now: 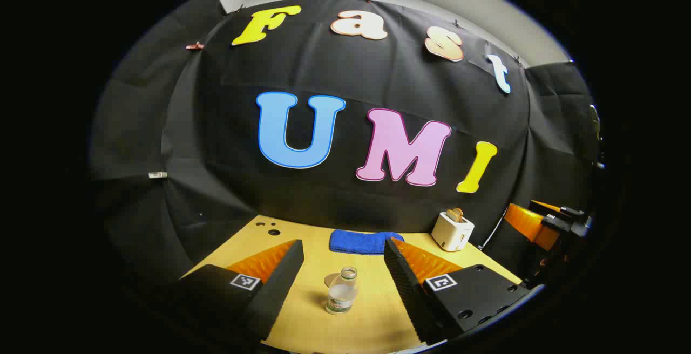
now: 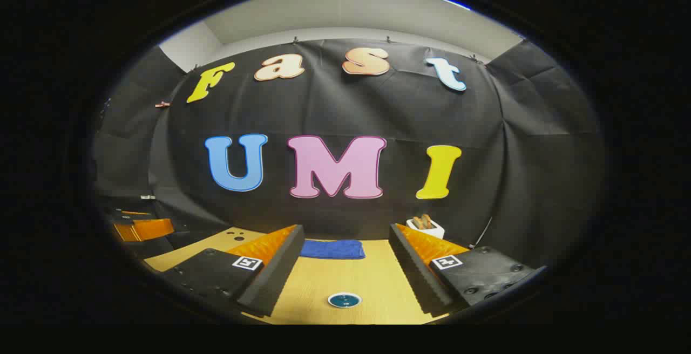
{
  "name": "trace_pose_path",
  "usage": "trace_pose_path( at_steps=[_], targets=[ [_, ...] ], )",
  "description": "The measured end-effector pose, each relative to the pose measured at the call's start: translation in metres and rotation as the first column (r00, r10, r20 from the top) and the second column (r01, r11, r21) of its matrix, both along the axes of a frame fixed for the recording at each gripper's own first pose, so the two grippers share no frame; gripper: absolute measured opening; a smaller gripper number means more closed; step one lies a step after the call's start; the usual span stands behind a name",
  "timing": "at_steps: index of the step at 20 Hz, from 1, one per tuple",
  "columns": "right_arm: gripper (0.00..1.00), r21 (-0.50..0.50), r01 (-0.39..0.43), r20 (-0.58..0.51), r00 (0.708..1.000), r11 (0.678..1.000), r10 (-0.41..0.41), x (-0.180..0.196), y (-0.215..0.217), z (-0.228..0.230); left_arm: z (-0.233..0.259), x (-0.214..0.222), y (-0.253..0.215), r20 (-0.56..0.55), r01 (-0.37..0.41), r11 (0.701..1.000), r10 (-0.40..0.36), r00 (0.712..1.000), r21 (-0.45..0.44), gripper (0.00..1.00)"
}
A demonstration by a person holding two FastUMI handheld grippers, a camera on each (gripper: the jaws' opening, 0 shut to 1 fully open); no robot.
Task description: Open the teacup lid with one hand, grasp the water bottle and pour water into the teacup with the other hand; after pouring, place the water bottle on the coaster and then close the teacup lid.
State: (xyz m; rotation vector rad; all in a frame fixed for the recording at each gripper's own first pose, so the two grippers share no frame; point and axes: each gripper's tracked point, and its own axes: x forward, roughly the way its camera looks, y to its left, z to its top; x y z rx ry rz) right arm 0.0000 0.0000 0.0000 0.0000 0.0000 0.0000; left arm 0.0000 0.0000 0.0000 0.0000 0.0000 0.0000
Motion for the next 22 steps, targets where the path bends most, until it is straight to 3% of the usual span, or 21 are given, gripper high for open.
trace_pose_path(
  at_steps=[3, 8, 14, 18, 22],
  targets=[
    [0.98, 0.02, -0.001, -0.006, 1.0, 1.0, 0.001, 0.008, -0.003, -0.006, -0.003, 0.011, 0.004, 0.013, -0.024, 0.999, 0.024, 1.0, 0.02, 0.95],
    [0.97, 0.063, -0.006, -0.055, 0.998, 0.998, 0.01, 0.014, -0.009, -0.026, 0.0, 0.015, -0.001, 0.033, 0.005, 0.999, -0.006, 0.999, 0.04, 0.95],
    [0.98, -0.003, -0.055, -0.105, 0.993, 0.998, 0.055, 0.01, -0.007, -0.065, -0.017, 0.014, 0.012, -0.001, -0.024, 0.998, 0.024, 1.0, 0.057, 0.95],
    [0.98, 0.007, -0.092, -0.16, 0.983, 0.996, 0.092, 0.01, 0.004, -0.103, -0.027, 0.01, 0.02, -0.014, -0.045, 0.995, 0.046, 0.999, 0.09, 0.95],
    [0.98, 0.001, -0.104, -0.222, 0.97, 0.995, 0.102, 0.02, 0.009, -0.149, -0.044, 0.007, 0.017, -0.039, -0.014, 0.996, 0.018, 0.999, 0.093, 0.95]
  ],
)
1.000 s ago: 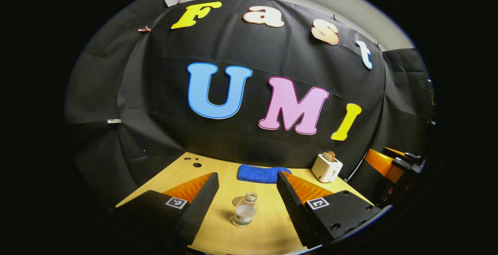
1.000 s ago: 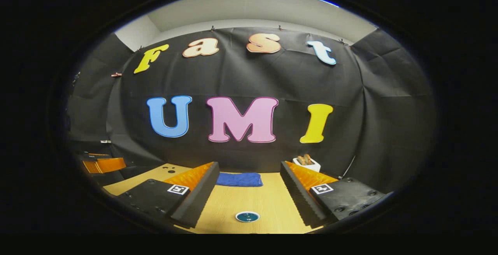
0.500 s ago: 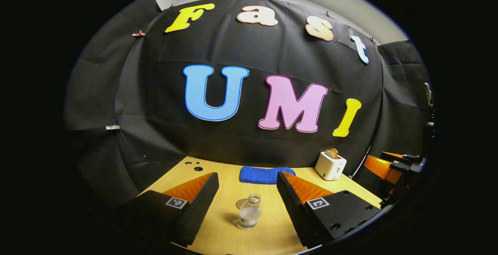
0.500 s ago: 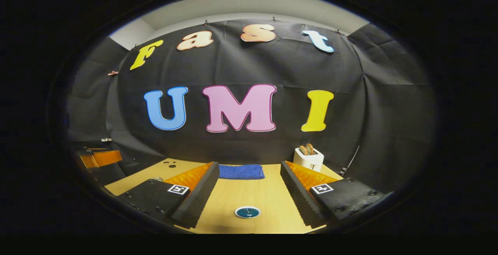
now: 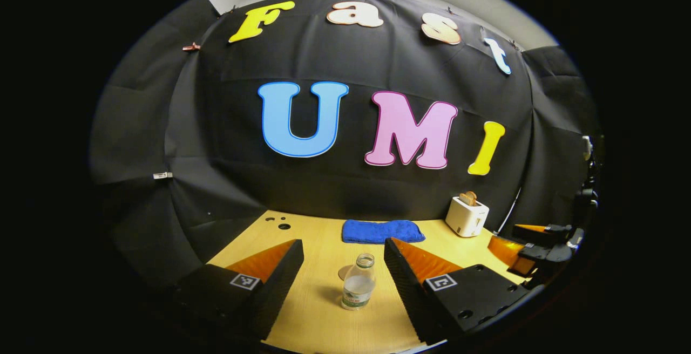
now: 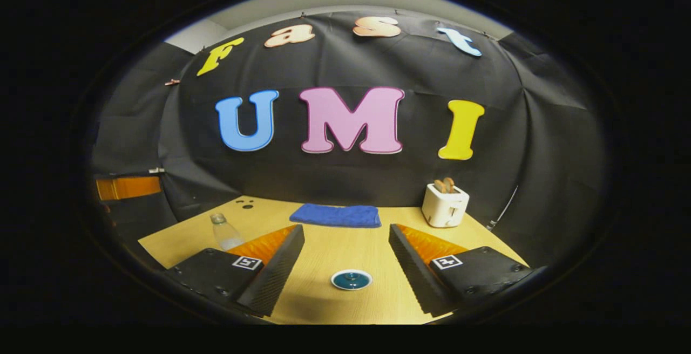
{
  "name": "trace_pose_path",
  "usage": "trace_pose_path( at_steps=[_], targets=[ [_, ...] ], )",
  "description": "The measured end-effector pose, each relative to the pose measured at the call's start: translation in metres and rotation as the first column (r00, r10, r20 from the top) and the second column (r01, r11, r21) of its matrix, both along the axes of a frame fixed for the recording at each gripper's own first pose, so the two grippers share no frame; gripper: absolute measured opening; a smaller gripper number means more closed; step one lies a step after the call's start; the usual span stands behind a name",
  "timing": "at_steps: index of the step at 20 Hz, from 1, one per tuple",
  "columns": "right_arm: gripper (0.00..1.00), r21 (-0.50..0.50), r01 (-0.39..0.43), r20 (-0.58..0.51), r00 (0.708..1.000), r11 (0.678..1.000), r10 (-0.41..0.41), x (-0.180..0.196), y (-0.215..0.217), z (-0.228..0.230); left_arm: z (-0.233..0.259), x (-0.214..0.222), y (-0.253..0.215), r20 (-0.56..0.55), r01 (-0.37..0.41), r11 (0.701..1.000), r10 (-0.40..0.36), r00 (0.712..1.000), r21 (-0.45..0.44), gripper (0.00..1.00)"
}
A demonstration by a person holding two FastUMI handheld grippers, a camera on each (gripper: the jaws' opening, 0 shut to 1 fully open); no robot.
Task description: Open the teacup lid with one hand, grasp the water bottle and pour water into the teacup with the other hand; after pouring, place the water bottle on the coaster and then close the teacup lid.
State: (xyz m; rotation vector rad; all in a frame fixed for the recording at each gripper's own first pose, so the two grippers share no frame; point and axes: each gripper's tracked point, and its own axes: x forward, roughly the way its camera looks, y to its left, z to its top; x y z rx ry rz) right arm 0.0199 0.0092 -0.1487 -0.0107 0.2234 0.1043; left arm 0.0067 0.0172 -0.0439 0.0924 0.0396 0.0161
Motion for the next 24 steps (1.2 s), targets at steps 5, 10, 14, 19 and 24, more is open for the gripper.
trace_pose_path(
  at_steps=[5, 10, 14, 19, 24],
  targets=[
    [0.98, -0.016, 0.014, -0.036, 0.999, 1.0, -0.014, 0.029, -0.003, -0.056, -0.048, 0.004, 0.002, -0.073, 0.023, 1.0, -0.022, 0.997, 0.007, 0.95],
    [0.98, 0.04, 0.06, -0.112, 0.992, 0.997, -0.055, 0.056, -0.01, -0.134, -0.104, 0.019, 0.009, -0.136, 0.022, 1.0, -0.02, 0.991, 0.009, 0.92],
    [0.98, 0.041, 0.078, -0.169, 0.983, 0.996, -0.07, 0.053, -0.011, -0.18, -0.138, 0.028, 0.008, -0.171, -0.006, 0.999, -0.003, 0.985, -0.049, 0.96],
    [0.83, 0.02, 0.057, -0.166, 0.985, 0.998, -0.053, 0.056, -0.006, -0.189, -0.157, 0.03, 0.001, -0.183, -0.008, 0.997, -0.007, 0.983, -0.08, 0.95],
    [0.74, 0.009, 0.034, -0.2, 0.979, 0.999, -0.031, 0.056, 0.0, -0.203, -0.167, 0.023, 0.005, -0.197, -0.017, 0.997, 0.0, 0.98, -0.081, 0.96]
  ],
)
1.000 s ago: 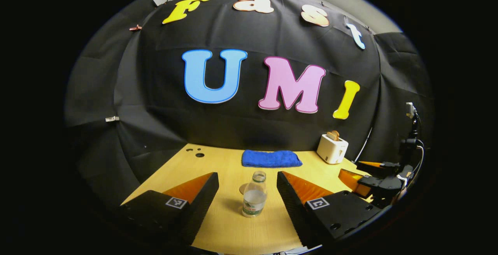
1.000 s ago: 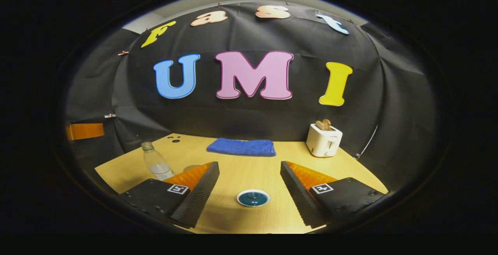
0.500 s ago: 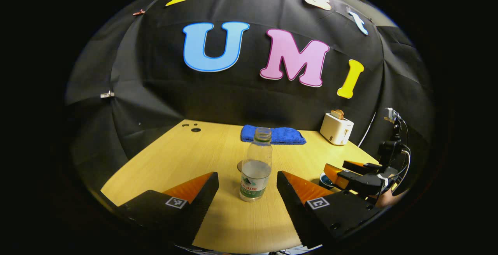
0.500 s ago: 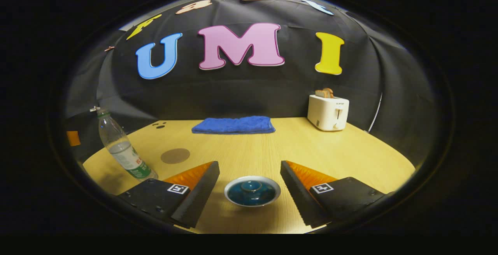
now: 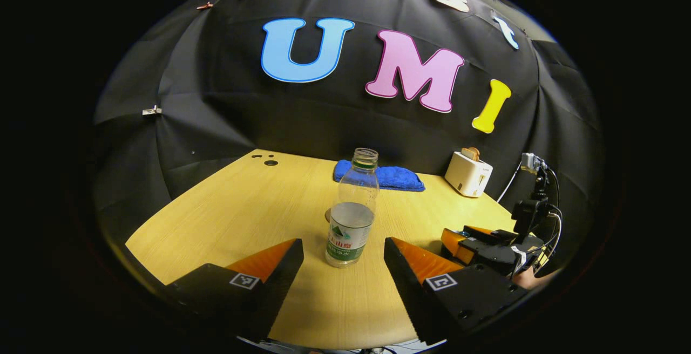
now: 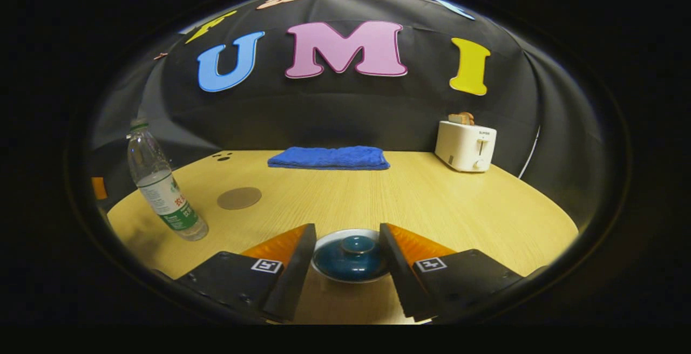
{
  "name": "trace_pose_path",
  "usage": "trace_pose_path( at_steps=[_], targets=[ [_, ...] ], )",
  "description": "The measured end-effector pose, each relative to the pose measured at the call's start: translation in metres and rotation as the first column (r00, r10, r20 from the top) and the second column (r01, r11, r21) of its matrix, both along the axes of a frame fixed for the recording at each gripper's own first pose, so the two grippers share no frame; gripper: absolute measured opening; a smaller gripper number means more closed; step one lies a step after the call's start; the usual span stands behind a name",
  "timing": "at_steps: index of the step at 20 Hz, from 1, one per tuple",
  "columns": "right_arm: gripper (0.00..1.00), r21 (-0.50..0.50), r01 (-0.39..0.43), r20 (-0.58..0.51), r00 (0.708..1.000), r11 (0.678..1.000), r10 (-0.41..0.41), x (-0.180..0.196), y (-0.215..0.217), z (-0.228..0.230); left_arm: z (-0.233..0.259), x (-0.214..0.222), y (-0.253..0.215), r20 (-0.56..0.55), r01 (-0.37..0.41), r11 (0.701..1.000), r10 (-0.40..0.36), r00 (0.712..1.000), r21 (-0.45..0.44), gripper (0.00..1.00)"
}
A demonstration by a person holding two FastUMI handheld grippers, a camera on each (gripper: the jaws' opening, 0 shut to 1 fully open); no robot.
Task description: Open the teacup lid with one hand, grasp the water bottle and pour water into the teacup with the other hand; after pouring, place the water bottle on the coaster and then close the teacup lid.
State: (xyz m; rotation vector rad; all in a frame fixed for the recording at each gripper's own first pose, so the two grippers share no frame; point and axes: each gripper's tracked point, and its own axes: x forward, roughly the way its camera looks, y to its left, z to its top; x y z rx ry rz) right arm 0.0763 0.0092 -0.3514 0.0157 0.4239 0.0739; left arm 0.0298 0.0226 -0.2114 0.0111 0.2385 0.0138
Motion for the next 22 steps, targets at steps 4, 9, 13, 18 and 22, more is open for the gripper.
trace_pose_path(
  at_steps=[4, 9, 13, 18, 22],
  targets=[
    [0.57, 0.001, -0.009, -0.005, 1.0, 1.0, 0.009, 0.001, 0.0, 0.003, -0.003, 0.0, 0.006, -0.003, -0.013, 1.0, 0.013, 1.0, -0.004, 0.96],
    [0.34, 0.021, -0.031, -0.047, 0.998, 0.999, 0.032, 0.003, -0.003, 0.002, -0.004, 0.002, 0.007, -0.001, -0.018, 1.0, 0.018, 1.0, -0.009, 0.96],
    [0.23, 0.03, -0.053, -0.093, 0.994, 0.998, 0.055, 0.009, -0.004, -0.001, -0.012, 0.01, -0.001, -0.01, 0.025, 0.999, -0.025, 1.0, 0.035, 0.95],
    [0.29, 0.051, -0.054, -0.062, 0.996, 0.997, 0.057, 0.018, -0.007, 0.024, -0.034, 0.046, -0.01, -0.039, 0.093, 0.987, -0.089, 0.995, 0.131, 0.96],
    [0.29, 0.058, -0.071, -0.019, 0.997, 0.996, 0.072, 0.027, -0.008, 0.045, -0.038, 0.082, -0.008, 0.009, 0.074, 0.99, -0.075, 0.997, 0.123, 0.96]
  ],
)
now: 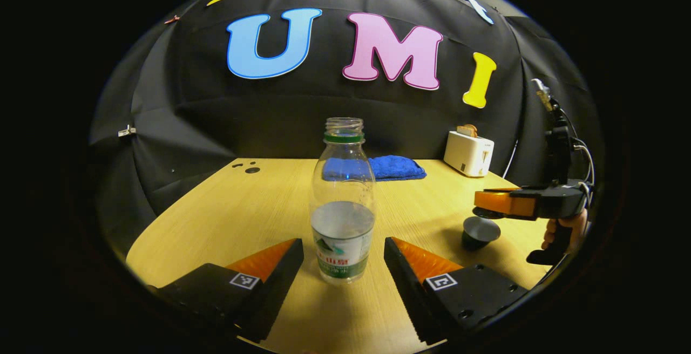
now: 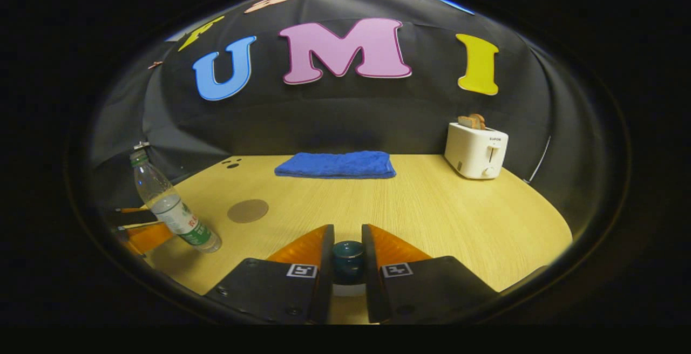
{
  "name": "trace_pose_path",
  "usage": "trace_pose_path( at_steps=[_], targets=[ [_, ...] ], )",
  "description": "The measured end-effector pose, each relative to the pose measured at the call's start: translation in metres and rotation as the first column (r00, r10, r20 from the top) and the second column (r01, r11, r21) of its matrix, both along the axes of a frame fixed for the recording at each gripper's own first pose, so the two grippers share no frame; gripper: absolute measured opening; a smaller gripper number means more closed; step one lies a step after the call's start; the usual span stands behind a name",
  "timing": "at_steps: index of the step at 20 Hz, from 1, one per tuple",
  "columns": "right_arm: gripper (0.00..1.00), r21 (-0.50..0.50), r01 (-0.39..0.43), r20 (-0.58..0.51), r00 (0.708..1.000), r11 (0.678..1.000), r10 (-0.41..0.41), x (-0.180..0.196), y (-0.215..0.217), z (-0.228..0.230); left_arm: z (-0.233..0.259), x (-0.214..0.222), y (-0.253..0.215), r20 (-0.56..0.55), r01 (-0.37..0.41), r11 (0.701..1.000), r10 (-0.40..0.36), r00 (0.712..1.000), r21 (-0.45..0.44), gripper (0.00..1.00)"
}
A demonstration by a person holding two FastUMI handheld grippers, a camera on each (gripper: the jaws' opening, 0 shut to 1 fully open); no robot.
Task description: Open the teacup lid with one hand, grasp the water bottle and pour water into the teacup with the other hand; after pouring, place the water bottle on the coaster and then close the teacup lid.
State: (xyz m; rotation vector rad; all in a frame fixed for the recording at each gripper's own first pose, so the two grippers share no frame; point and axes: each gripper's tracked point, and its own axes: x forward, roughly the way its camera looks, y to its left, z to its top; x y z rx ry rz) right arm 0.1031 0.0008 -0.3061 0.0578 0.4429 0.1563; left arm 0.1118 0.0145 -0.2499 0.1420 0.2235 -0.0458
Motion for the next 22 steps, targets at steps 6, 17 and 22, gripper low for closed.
trace_pose_path(
  at_steps=[6, 17, 22],
  targets=[
    [0.31, -0.003, 0.013, 0.045, 0.999, 1.0, -0.013, -0.002, -0.02, 0.028, -0.002, 0.051, -0.001, 0.062, 0.027, 1.0, -0.027, 0.998, 0.002, 0.95],
    [0.28, -0.012, 0.186, 0.026, 0.982, 0.982, -0.186, -0.051, -0.075, 0.026, 0.001, 0.068, -0.009, 0.016, 0.093, 0.95, -0.102, 0.995, 0.297, 0.77],
    [0.28, -0.028, 0.168, 0.02, 0.986, 0.985, -0.168, -0.064, -0.09, 0.014, 0.011, 0.073, -0.048, 0.006, 0.162, 0.745, -0.218, 0.976, 0.647, 0.76]
  ],
)
